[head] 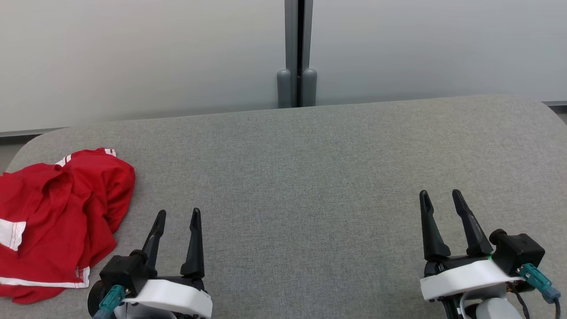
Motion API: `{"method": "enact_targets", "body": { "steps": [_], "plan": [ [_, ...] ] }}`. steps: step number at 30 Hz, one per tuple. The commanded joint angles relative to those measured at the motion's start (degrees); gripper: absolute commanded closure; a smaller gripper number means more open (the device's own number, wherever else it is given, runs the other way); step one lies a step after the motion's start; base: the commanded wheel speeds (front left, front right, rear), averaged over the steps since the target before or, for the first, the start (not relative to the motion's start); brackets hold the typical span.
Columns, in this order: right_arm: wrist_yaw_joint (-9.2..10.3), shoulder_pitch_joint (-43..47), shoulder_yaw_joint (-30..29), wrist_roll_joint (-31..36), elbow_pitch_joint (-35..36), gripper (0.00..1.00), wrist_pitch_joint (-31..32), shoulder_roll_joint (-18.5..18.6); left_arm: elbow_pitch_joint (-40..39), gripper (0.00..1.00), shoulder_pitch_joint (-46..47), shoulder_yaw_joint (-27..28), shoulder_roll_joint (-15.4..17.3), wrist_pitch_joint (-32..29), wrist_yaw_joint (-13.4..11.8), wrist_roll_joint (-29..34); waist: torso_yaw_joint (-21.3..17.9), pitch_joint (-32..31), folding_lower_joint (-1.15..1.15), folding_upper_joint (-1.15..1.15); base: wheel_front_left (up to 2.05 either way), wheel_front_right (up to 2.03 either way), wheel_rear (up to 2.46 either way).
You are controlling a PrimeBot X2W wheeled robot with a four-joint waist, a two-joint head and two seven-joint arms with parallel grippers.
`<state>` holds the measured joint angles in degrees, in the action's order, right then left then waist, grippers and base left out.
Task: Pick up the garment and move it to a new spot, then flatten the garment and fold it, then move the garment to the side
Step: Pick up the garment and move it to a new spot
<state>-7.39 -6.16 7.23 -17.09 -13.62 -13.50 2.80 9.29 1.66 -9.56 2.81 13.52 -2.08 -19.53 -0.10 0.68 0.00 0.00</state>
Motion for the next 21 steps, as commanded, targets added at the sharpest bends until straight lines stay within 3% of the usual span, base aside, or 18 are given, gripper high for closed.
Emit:
{"method": "enact_targets", "body": {
  "steps": [1,21],
  "plan": [
    [-0.17,-0.73,0.06,0.91,-0.38,0.0,-0.49,0.15,0.43,0.0,0.09,-0.3,0.16,0.42,-0.24,0.5,-0.03,-0.04,0.0,0.0,0.0,0.0,0.0],
    [-0.18,-0.54,0.72,3.75,-1.92,0.0,-1.81,0.16,2.98,0.0,1.03,-1.93,0.19,1.69,-1.46,3.22,1.27,-0.24,0.0,0.0,0.0,0.0,0.0]
  ]
}}
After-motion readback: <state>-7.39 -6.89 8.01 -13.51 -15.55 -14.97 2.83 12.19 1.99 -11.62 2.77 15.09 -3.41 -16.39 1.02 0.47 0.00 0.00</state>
